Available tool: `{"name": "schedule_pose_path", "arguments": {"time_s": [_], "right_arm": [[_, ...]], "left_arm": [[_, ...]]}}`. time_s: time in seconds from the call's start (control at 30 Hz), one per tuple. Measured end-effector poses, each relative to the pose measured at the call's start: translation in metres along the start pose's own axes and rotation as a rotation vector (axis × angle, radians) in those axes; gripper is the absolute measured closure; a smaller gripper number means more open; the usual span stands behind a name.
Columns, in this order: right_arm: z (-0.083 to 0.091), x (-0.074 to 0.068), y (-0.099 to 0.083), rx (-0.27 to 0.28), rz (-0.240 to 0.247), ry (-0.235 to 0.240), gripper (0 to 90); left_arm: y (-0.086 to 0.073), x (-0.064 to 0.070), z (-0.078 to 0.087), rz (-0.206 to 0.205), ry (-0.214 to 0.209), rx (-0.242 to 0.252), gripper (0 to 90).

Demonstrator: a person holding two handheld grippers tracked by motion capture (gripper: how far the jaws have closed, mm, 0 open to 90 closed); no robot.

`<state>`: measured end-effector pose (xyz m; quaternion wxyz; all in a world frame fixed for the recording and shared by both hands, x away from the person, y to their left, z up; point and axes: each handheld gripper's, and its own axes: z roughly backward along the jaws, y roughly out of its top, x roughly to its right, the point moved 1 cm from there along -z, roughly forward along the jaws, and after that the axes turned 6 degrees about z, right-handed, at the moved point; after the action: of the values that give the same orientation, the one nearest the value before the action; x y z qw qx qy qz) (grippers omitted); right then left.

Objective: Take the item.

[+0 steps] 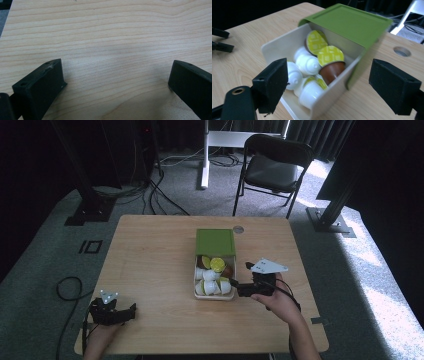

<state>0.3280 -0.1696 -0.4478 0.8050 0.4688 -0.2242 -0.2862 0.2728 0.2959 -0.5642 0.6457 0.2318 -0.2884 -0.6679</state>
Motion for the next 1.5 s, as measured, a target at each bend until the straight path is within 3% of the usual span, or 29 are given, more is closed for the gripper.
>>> {"name": "schedule_pose_path", "arguments": {"time_s": [0.23,0.43,0.7,0.9,1.27,1.5], "right_arm": [[-0.018,-0.017,0.005,-0.002,0.017,0.043,15.7],[-0.034,-0.034,0.007,-0.003,0.045,0.053,15.7],[-0.054,-0.052,0.003,-0.022,0.044,0.063,16.7],[-0.064,-0.059,0.000,-0.031,0.060,0.024,19.8],[-0.077,-0.067,-0.012,-0.097,0.059,-0.027,29.4],[-0.082,-0.070,-0.018,-0.127,0.065,-0.034,33.7]], "left_arm": [[0.000,0.000,0.000,0.002,0.000,0.001,1.0],[0.000,0.000,0.000,0.001,0.000,0.001,1.0],[0.000,0.000,0.000,0.000,0.000,-0.001,1.0],[0.000,0.000,0.000,-0.001,0.000,-0.001,1.0],[0.000,0.000,0.000,-0.001,0.000,-0.001,1.0],[0.000,0.000,0.000,-0.001,0.000,-0.001,1.0]]}}
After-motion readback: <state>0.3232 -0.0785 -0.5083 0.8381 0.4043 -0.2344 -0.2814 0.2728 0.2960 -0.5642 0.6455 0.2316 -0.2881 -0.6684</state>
